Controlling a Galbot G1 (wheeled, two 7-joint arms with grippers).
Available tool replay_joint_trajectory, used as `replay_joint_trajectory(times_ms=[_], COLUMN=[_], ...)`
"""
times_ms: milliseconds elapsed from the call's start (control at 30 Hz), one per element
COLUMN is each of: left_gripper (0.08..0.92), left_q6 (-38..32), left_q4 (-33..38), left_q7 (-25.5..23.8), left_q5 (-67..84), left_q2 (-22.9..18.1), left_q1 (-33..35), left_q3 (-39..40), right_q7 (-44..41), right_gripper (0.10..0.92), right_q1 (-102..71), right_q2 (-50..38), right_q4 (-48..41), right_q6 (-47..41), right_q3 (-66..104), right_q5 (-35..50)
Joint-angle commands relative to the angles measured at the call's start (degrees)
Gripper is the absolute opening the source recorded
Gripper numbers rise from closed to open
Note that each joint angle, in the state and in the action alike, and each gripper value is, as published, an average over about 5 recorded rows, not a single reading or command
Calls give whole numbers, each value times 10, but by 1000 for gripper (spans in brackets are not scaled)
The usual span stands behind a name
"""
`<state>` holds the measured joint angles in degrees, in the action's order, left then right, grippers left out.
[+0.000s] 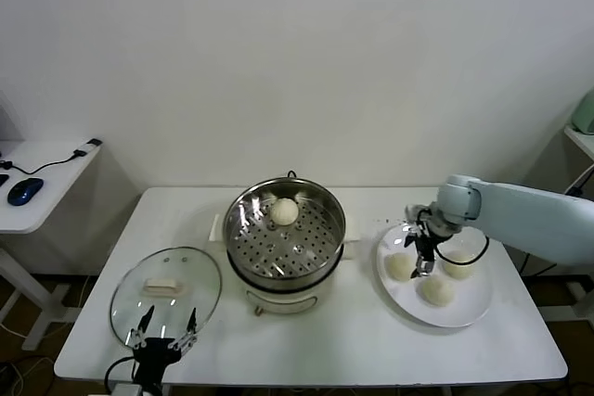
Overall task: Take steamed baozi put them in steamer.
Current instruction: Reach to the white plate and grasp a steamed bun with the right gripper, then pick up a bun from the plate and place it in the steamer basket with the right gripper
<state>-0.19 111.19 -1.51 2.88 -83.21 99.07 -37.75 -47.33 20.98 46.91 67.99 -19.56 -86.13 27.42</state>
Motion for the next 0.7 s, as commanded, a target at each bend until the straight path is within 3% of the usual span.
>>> replay_joint_trajectory(times_ms=[33,133,333,500,700], left_gripper=[823,823,823,823,823], left_q6=[-1,-1,-1,0,2], left_q4=[-1,-1,1,8,14], left_q7=[0,0,0,1,1], left_q5=[-1,-1,-2,-3,-4], left_q2=[0,0,0,-1,0], left_q1=[0,0,2,5,10], left_q3=[0,0,0,0,-1], right_q7=[11,12,6,-15,-75], right_gripper=[821,795,662,637,636], right_q1=[-42,-45,-25,71,314], right_q2=[18,23,17,-5,11], right_q4=[-28,-31,-20,25,53], right_q6=[-17,-18,-17,-9,17], right_q3=[31,35,31,-14,-152], right_q5=[-11,-15,-16,23,120])
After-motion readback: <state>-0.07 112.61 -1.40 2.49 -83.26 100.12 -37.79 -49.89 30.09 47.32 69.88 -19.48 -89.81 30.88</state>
